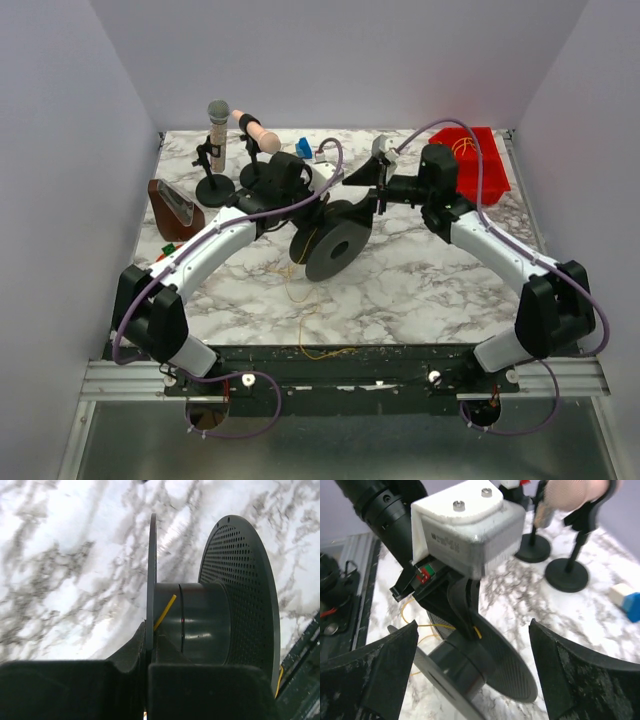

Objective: Wrap the cables

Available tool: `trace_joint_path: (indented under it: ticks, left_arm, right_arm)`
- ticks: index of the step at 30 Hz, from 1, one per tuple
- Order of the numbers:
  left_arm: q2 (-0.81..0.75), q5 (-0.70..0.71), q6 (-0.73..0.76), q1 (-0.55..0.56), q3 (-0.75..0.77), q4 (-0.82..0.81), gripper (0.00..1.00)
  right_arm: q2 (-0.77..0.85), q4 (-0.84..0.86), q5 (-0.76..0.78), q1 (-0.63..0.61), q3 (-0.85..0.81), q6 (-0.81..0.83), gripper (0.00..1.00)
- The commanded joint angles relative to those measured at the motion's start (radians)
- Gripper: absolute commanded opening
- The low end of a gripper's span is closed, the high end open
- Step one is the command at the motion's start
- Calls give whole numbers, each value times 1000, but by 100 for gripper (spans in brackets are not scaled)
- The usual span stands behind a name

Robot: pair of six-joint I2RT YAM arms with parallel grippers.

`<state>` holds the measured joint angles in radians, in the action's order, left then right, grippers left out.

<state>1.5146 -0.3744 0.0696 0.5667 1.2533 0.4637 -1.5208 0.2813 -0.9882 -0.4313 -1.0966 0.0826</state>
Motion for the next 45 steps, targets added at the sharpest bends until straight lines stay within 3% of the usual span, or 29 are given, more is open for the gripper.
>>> trace_joint_path:
  ticks: [1,7,11,14,19,23,28,32,35,36,37,39,42,45]
  left_arm:
    - [-86,173,-19,-33,145,35,0]
    - [-106,275,-36,-76,414,151,0]
    - [-108,325,-14,-76,595,242,0]
    - [-111,362,-4,-76,682,273,0]
    - [-122,400,4,-76,796,319,0]
    - [-128,405,9,-76,873,351,0]
    - [-129,407,16,-76,948,374,0]
    - [-131,402,22,-76,979,382,0]
    - [-128,405,30,-76,994,383,0]
    - [-126,404,30,-76,1000,383,0]
    - [-125,405,26,-76,1009,383,0]
    - [-120,399,19,-76,1034,389,0]
    - [-120,382,12,-76,1095,406,0]
    - [-131,376,21,-76,1158,437,0]
  right_arm:
    - [118,-71,221,-4,-51,14,100]
    - [275,43,450,-3,19,-120,100]
    - [346,331,329,-4,205,-236,100]
    - [279,547,201,-29,309,-319,100]
    - [111,247,518,-275,285,-129,100]
    - [-2,294,657,-388,303,-135,100]
    - [-133,280,692,-452,264,-155,100]
    - [-186,273,810,-451,270,-152,100]
    - [-217,233,794,-451,251,-145,99]
    - [-231,231,765,-452,247,-149,94]
    - [-243,236,734,-449,239,-161,81]
    - [-260,263,709,-449,238,-191,43]
    - [-260,309,686,-414,250,-236,1]
    - [-246,309,666,-274,256,-308,1]
